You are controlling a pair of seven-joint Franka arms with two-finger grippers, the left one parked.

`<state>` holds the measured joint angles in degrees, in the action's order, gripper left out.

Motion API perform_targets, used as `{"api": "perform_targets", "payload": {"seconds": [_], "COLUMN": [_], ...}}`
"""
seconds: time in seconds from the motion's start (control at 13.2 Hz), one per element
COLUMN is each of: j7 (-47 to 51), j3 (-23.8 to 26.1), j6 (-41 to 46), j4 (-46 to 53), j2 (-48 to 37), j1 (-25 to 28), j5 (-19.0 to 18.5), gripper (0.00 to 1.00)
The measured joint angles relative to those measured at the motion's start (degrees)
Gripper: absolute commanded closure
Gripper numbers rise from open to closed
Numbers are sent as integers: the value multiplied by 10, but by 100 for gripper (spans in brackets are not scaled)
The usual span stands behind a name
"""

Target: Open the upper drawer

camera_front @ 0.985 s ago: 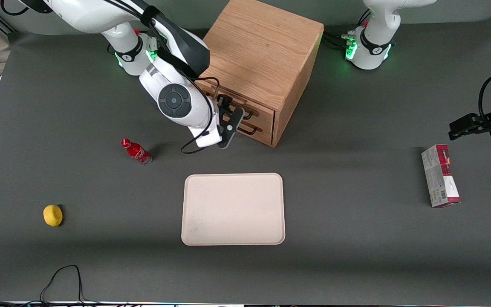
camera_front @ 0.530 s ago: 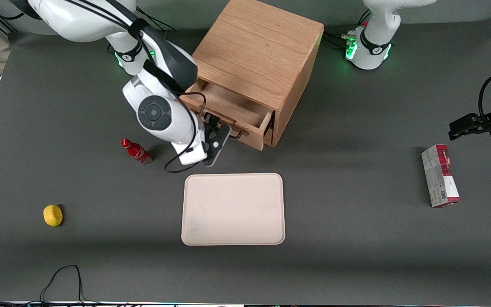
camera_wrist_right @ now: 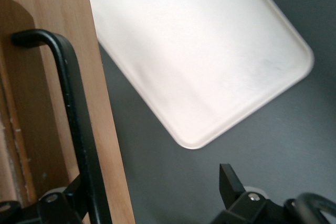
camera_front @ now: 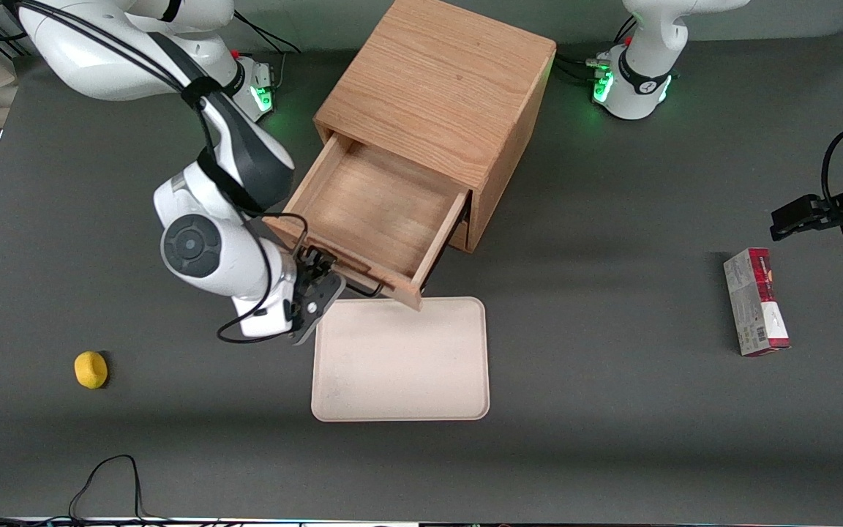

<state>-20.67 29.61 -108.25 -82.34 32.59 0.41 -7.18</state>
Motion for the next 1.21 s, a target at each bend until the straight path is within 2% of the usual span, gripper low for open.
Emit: {"api": "perform_targets", "payload": {"seconds": [0.23, 0.76, 1.06, 1.21], "j7": [0, 0, -1, 32], "j3": [-29, -34, -92, -117], "j6": [0, 0, 6, 79], "j4": [21, 84, 134, 136], "j2": [4, 10, -14, -52], "j1": [-1, 0, -8, -12], "j5": [0, -3, -2, 11], "gripper": [0, 0, 0, 0]}}
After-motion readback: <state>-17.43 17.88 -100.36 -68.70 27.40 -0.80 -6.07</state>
